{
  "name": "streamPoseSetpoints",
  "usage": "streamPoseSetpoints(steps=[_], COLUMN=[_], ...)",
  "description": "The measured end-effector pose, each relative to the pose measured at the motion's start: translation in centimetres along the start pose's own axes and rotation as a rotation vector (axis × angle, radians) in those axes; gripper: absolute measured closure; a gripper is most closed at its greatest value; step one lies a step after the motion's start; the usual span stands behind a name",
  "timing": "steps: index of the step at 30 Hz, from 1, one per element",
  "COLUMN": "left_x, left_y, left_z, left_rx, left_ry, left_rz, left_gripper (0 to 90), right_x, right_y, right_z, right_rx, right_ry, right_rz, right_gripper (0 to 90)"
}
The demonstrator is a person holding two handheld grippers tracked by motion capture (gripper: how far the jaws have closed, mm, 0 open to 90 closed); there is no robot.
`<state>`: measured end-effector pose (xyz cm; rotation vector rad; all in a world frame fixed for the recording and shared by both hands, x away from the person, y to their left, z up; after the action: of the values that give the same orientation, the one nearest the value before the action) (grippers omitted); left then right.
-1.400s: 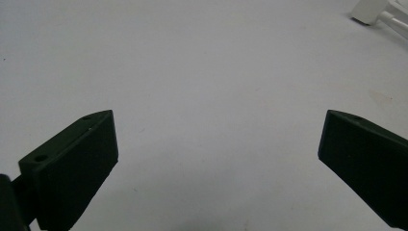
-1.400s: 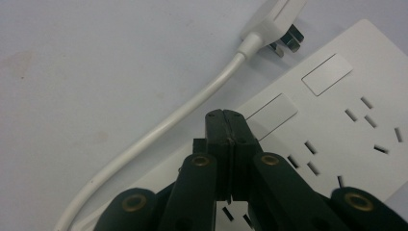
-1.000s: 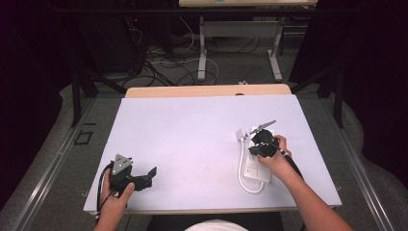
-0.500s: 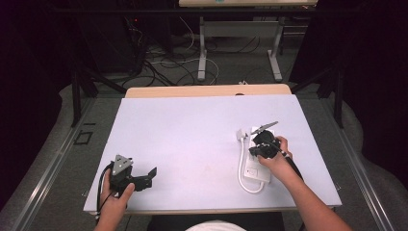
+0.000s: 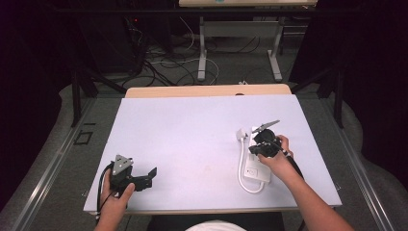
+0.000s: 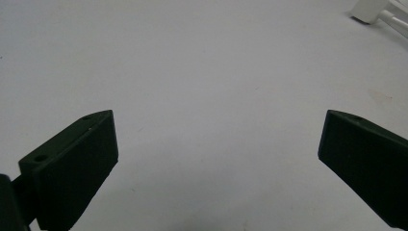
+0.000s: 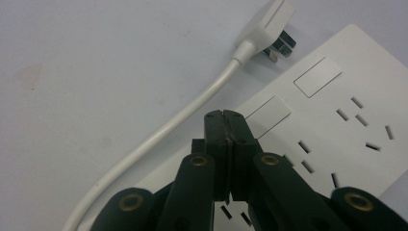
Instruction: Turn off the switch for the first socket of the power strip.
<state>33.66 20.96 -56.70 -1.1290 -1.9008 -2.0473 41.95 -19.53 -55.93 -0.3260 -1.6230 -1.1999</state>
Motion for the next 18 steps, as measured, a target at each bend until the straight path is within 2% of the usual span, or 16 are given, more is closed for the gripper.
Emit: streamPoseSetpoints(steps=[7,12,13,14,18], left_x=[0.0,0.0,0.0,0.0,0.0], left_y=[0.0,0.0,0.0,0.0,0.0], left_z=[0.0,0.0,0.0,0.0,0.0], left_rx=[0.001,0.002,0.003,0.003,0.003], left_ry=[0.000,0.001,0.001,0.001,0.001], left_rz=[0.001,-0.003,-0.003,-0.003,-0.004], left_gripper=[0.2,0.2,0.2,0.2,0.2], right_x=[0.6,0.8,1.0,1.1,1.5], right_y=[0.3,0.4,0.3,0.3,0.3], right_z=[0.2,0.5,0.5,0.6,0.6], right_rx=[0.025,0.026,0.025,0.027,0.032], right_ry=[-0.007,0.008,-0.005,0.006,0.001], right_rz=[-0.012,-0.035,-0.017,-0.024,-0.032], right_gripper=[89.6,88.8,88.7,88.7,88.3])
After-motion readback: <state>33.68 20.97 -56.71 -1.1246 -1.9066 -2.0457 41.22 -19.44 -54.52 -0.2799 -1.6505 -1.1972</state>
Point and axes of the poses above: each handheld gripper's, and its own axes: x roughly backward along the jaws, y roughly out of its top, z roughly to its left, the point moved 6 cm from there along -x, roughly forward along the jaws, and after that the axes turned 3 degrees about z, right-handed, at the moved point
